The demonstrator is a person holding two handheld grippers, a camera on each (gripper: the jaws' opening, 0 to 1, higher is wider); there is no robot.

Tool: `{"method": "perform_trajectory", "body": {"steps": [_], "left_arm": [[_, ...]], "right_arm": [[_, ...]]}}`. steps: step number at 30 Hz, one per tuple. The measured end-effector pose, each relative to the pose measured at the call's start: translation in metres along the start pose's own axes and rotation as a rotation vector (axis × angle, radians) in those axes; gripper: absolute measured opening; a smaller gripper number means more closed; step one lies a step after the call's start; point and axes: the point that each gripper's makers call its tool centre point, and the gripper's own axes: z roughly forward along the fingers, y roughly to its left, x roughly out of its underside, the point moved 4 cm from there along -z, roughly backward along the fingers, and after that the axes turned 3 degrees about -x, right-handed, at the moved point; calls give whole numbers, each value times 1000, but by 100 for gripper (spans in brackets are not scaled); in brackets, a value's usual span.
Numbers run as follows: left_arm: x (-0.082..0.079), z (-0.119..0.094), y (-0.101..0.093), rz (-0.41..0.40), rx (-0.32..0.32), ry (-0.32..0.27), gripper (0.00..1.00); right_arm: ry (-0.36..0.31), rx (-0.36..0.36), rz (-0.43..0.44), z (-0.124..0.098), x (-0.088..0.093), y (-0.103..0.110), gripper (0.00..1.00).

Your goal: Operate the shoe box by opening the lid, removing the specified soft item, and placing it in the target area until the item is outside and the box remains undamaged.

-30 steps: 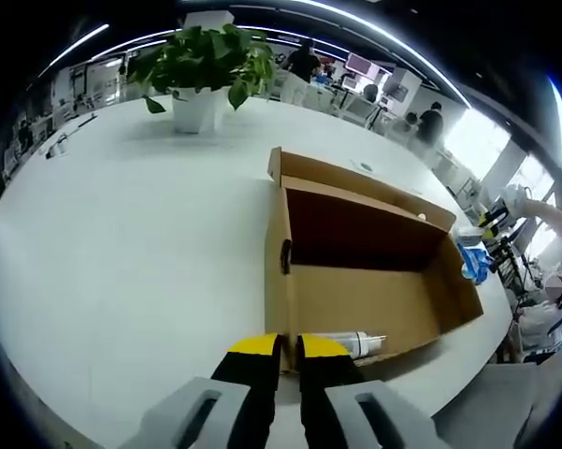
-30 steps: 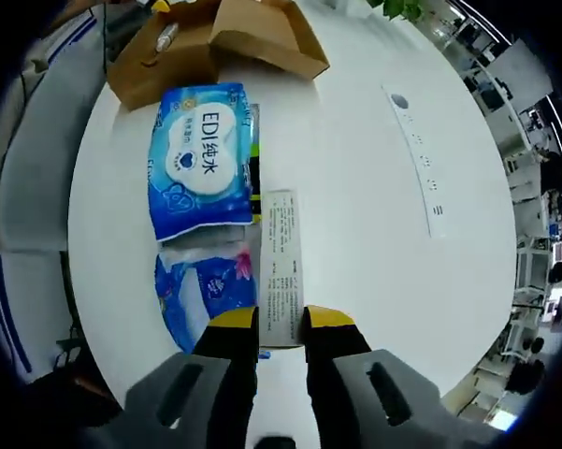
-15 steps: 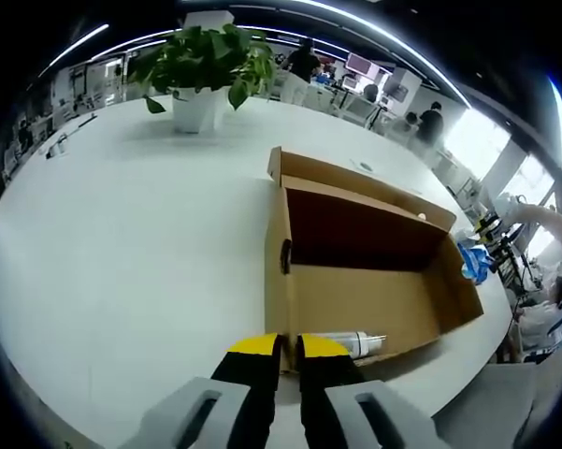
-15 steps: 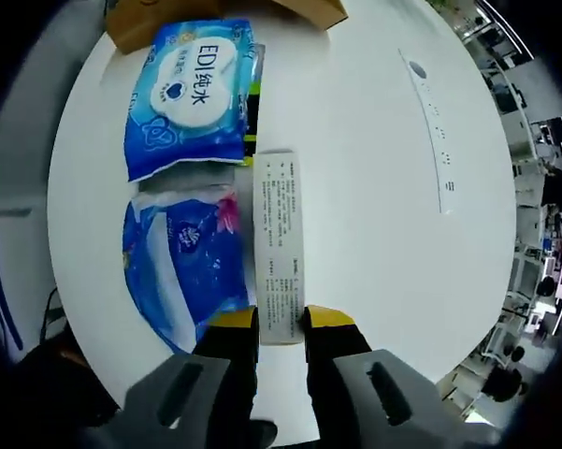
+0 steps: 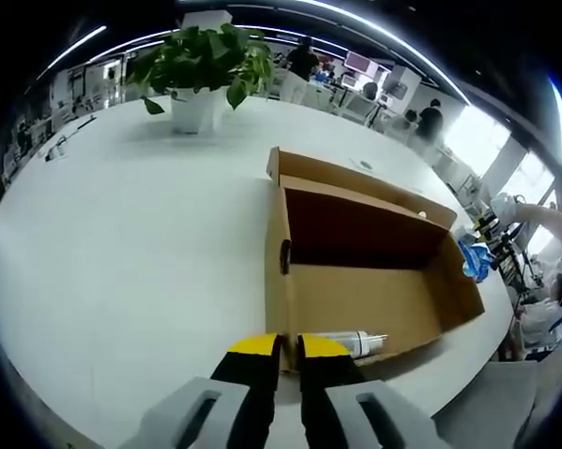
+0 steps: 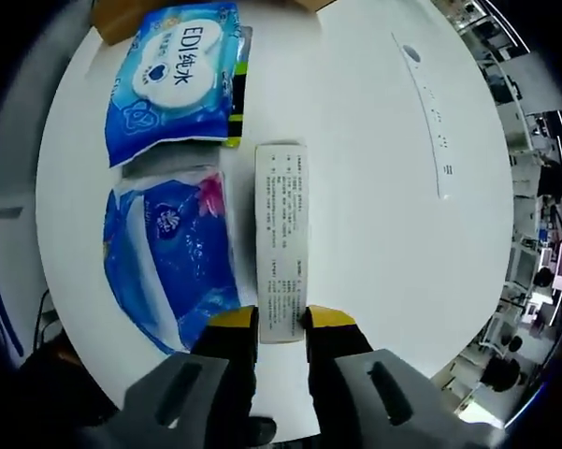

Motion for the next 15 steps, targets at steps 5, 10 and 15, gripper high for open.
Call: {"method": "perform_trajectory", "body": {"steps": [5,10,15], "left_arm": [[-1,1,1,23,-1,5,9],[-2,1,0,38,0,10,9],[-2,1,0,55,2,15,10]], "right_arm": [[1,47,-67,-1,-3,-2,19],[1,67,-72,-4,-5,-1,19],[5,82,-76,-3,-4,-4,20]]}}
